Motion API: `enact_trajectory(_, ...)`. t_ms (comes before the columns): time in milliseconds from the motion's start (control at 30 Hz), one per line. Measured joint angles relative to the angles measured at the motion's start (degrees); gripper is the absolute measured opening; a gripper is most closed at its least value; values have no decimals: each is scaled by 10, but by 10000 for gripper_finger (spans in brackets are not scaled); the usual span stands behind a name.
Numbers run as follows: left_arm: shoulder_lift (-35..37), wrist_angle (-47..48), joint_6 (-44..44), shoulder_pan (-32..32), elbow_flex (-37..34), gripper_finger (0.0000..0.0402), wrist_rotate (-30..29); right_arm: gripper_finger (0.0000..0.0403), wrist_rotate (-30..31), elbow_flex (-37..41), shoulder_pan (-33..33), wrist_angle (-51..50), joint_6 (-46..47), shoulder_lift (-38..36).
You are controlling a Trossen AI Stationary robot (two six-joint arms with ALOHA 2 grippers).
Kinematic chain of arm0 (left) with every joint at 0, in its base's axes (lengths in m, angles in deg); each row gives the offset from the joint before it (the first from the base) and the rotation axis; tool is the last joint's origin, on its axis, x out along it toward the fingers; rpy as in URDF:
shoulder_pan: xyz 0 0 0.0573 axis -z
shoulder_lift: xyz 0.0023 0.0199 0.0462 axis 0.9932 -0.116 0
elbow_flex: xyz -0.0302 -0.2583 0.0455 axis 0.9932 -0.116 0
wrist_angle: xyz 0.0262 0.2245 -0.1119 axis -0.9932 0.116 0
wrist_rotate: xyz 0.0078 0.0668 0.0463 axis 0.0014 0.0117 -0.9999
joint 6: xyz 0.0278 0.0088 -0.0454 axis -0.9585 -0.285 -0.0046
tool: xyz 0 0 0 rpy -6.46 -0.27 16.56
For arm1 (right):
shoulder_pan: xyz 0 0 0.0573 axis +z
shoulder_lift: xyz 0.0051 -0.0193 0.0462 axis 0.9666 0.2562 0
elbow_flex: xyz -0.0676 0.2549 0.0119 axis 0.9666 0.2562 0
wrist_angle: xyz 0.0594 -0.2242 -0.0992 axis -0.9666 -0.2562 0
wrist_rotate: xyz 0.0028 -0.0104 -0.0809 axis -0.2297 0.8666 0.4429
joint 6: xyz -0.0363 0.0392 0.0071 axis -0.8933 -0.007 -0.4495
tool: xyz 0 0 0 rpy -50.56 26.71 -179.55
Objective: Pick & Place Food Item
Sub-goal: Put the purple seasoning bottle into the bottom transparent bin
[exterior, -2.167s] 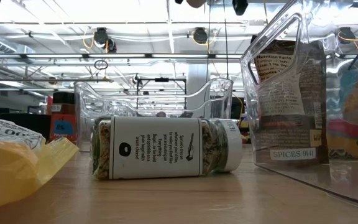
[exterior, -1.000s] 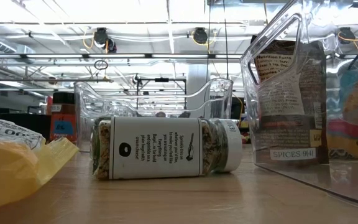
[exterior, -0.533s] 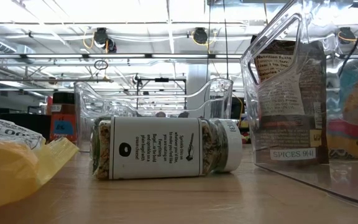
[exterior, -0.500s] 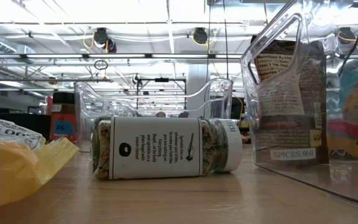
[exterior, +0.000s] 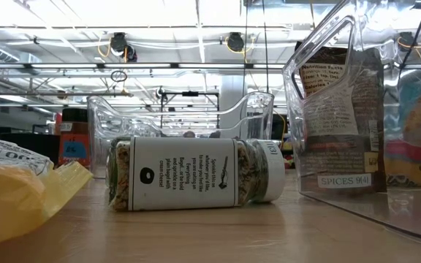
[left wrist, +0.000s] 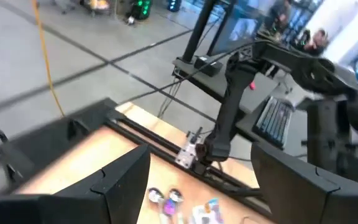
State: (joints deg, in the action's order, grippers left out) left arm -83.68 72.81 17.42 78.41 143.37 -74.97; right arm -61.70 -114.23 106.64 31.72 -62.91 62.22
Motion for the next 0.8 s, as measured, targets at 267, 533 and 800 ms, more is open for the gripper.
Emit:
enact_trajectory(267,-30,-62,65,49,-2,282,-30,197,1,0,48,-25,-35,32)
enact_trajectory(533,-63,-104,72,94,-3,282,-74,197,3,0,41,-16,-91,87)
enact_trajectory(800,-74,-163,85,123,-3,282,-78,197,-27,4,25,22,-124,104)
